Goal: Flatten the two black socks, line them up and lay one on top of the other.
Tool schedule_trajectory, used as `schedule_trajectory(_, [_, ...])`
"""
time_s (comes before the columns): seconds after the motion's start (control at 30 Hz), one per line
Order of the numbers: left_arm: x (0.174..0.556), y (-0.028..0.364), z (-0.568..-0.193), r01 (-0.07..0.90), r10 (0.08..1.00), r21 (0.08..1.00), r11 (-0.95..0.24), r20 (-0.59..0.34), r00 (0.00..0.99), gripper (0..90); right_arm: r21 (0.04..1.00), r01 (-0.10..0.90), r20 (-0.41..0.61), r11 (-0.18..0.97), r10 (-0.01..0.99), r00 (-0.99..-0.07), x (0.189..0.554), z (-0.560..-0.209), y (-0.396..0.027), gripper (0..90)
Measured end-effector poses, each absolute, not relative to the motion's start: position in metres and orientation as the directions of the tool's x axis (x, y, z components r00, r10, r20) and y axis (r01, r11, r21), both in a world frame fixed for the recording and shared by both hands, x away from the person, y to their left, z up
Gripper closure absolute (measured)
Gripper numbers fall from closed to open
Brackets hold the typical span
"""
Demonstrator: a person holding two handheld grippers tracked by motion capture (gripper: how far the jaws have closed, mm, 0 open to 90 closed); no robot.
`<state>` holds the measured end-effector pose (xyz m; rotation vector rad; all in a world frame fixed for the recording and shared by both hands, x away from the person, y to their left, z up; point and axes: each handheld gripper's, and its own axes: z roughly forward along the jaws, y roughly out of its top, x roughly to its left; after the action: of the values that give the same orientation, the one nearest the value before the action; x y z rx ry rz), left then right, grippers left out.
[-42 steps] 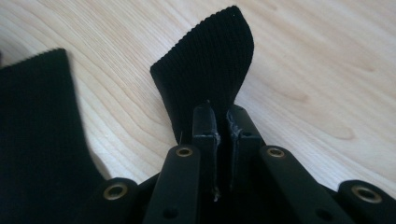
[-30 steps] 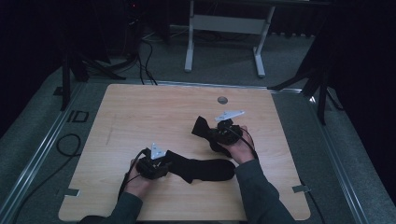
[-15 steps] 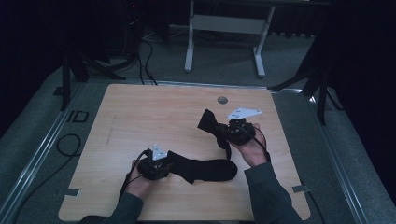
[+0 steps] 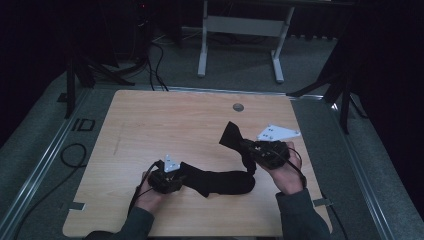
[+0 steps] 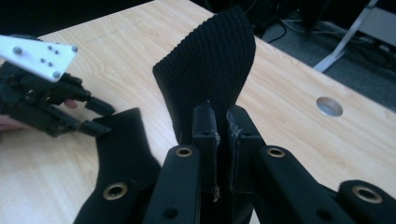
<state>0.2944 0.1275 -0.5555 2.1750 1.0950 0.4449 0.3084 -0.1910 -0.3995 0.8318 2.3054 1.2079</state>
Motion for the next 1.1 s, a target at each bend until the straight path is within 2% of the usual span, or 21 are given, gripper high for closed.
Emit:
schedule_trajectory(0.5, [0.293,0.127,-0.555,0.582,0.804,0.686,-0.436,0.008,0.594,56.1,0.782,0.420,0.065,0.460,0.610,-0.790,0.307,-0.459,-0.153,83.3])
schedule_trajectory(1.1, [0.291,0.123,-0.556,0.577,0.794,0.685,-0.445,0.004,0.608,56.0,0.743,0.506,0.180,0.438,0.597,-0.782,0.313,-0.491,-0.117,83.3])
